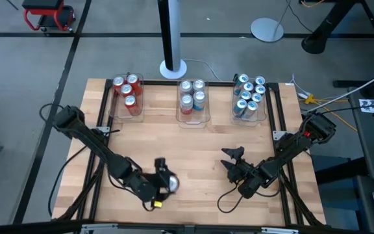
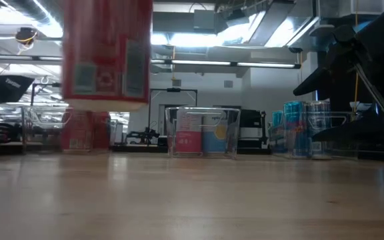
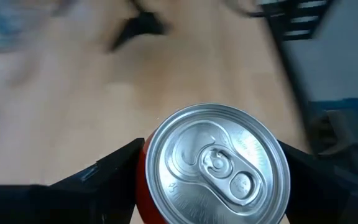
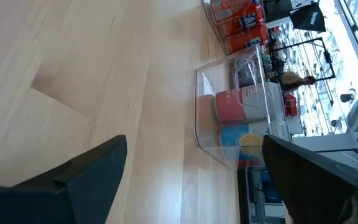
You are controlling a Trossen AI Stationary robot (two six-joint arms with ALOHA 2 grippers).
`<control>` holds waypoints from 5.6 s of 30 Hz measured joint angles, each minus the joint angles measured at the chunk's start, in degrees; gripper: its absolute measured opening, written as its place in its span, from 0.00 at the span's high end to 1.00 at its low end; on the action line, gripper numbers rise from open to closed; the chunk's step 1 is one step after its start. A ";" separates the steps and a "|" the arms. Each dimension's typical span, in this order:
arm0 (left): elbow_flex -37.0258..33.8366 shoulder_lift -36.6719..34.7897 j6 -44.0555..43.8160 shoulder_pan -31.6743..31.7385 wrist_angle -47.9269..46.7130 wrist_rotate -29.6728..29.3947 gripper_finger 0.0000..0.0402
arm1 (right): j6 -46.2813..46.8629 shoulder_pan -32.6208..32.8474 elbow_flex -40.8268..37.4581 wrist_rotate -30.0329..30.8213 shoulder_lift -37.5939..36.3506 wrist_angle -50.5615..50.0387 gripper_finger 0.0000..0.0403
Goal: Sort soda cans
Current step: Put the red soda can into the top left transparent bin, then return to Home Position
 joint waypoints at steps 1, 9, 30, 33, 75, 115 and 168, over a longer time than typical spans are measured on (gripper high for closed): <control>0.32 -0.98 -0.65 0.22 -2.75 -1.94 0.26 | 0.00 0.00 0.00 0.00 0.00 0.00 0.07; 1.39 -11.83 -12.00 4.82 -26.33 -18.82 0.26 | 0.00 -0.02 -0.02 0.00 0.00 0.03 0.07; -6.20 -24.44 -39.97 30.83 -65.22 -31.72 0.26 | -0.01 0.00 -0.01 0.39 -0.02 -0.42 0.07; -7.89 -24.44 -40.64 32.90 -65.93 -33.19 0.26 | -0.02 0.00 -0.01 0.39 0.00 -0.42 0.07; -30.61 -24.54 -62.78 38.05 -52.59 -29.95 0.23 | 0.02 0.00 -0.01 -0.10 -0.02 -0.81 0.07; -26.60 -32.44 -52.28 38.03 -57.00 -30.20 0.16 | 0.05 0.00 -0.02 -0.07 -0.02 -0.81 0.07; -35.99 -34.51 15.08 8.74 16.52 -3.76 0.99 | -59.22 -31.11 -0.02 -50.76 -17.74 5.65 0.07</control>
